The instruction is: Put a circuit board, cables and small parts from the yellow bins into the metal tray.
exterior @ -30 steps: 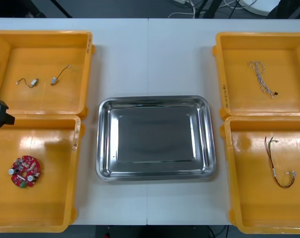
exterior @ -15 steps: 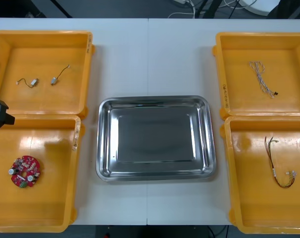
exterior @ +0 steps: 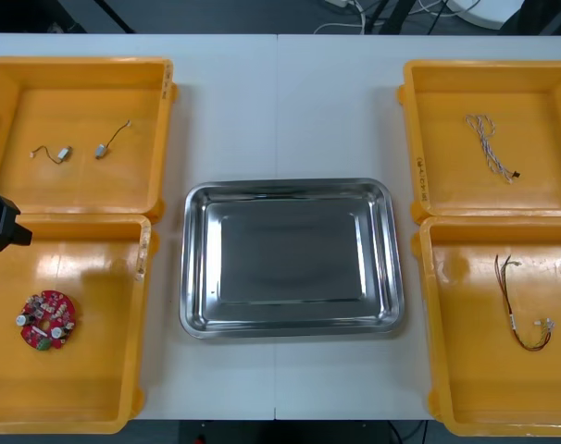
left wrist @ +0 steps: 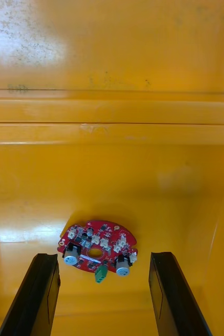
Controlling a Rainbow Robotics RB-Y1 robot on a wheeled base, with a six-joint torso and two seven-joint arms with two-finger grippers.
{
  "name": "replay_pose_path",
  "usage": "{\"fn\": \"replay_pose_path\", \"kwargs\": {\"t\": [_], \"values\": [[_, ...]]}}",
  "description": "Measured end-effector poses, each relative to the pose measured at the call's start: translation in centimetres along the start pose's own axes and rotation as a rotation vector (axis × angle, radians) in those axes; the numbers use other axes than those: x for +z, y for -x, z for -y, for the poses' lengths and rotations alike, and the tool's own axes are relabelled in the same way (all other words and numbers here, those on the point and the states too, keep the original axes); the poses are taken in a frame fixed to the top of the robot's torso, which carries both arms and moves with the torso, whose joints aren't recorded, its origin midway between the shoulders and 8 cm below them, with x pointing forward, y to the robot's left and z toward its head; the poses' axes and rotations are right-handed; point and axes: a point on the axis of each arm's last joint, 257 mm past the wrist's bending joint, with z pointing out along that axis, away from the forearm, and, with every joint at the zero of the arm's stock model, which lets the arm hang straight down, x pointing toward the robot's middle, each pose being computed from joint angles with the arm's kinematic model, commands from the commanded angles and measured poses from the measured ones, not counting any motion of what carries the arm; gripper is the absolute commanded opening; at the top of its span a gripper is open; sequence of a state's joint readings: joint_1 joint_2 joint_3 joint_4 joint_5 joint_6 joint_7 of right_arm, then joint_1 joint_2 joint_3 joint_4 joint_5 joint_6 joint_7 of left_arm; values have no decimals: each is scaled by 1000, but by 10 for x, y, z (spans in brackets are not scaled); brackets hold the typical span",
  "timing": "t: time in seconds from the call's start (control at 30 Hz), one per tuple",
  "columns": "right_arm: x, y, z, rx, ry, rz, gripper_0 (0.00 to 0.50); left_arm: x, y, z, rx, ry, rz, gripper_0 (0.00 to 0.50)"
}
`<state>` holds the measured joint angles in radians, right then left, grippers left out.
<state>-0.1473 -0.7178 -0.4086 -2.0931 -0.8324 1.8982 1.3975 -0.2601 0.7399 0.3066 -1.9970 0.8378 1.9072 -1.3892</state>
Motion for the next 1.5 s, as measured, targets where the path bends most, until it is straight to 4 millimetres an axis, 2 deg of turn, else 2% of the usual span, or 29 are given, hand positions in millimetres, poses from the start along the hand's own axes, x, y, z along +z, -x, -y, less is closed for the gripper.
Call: {"fn": "replay_pose_path", "kwargs": {"t": [0.23, 0.5, 1.03, 1.27, 1.5], "values": [[4, 5, -2, -1, 7, 30, 500, -2, -1, 8, 18, -24, -3, 500], [25, -11, -8, -6, 11, 7, 500, -11, -5, 22, 93, -18, 20, 500], [66, -42, -39, 11, 78, -13, 500, -7, -36, 17, 172, -3, -9, 500], [79, -49, -43, 13, 80, 6, 500, -9, -51, 17, 302, 13, -6, 500], [88, -62, -41, 8, 64, -15, 500, -8, -68, 16, 343, 28, 0, 500]]}}
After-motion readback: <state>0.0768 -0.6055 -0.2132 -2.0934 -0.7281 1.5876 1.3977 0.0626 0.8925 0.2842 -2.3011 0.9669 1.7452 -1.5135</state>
